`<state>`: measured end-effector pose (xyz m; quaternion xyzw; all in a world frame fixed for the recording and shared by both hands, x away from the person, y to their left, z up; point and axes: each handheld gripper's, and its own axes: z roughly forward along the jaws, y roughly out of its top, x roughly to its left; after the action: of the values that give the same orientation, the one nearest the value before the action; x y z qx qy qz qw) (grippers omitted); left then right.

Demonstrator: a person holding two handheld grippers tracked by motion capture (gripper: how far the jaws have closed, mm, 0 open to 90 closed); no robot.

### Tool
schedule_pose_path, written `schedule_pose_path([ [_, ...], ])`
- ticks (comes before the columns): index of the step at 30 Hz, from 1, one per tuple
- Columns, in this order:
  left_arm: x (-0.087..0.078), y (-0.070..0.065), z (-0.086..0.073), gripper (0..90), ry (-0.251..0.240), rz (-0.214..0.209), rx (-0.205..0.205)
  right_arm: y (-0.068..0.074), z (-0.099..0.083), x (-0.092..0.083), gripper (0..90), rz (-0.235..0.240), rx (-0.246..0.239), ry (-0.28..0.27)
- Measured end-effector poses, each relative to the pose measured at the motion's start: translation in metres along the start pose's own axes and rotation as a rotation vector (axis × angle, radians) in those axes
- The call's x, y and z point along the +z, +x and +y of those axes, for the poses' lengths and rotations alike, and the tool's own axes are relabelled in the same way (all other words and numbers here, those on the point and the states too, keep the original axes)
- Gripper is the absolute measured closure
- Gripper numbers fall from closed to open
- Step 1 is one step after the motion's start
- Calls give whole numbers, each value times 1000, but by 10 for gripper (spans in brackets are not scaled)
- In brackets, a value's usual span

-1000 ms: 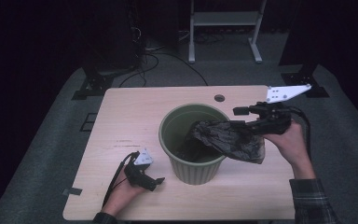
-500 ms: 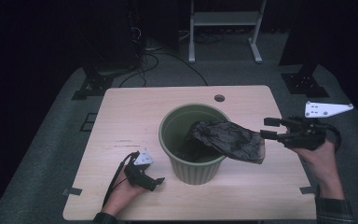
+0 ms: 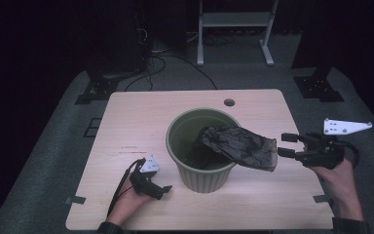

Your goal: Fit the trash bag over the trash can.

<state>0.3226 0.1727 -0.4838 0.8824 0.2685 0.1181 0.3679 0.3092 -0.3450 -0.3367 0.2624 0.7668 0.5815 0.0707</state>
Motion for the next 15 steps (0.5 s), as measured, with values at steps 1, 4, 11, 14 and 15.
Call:
schedule_pose_path([
  [1,0,0,0,0,0,0,0,0,0,0,328,0,0,0],
  [4,0,0,0,0,0,-1,0,1,2,7,249,6,11,4],
  [11,-2,2,-1,0,2,-4,8,-1,7,28,119,17,49,14],
  [14,-7,4,0,0,-12,-4,11,-2,12,35,109,24,51,12],
  [15,-10,4,1,0,-18,-7,10,-2,14,38,103,32,52,9],
])
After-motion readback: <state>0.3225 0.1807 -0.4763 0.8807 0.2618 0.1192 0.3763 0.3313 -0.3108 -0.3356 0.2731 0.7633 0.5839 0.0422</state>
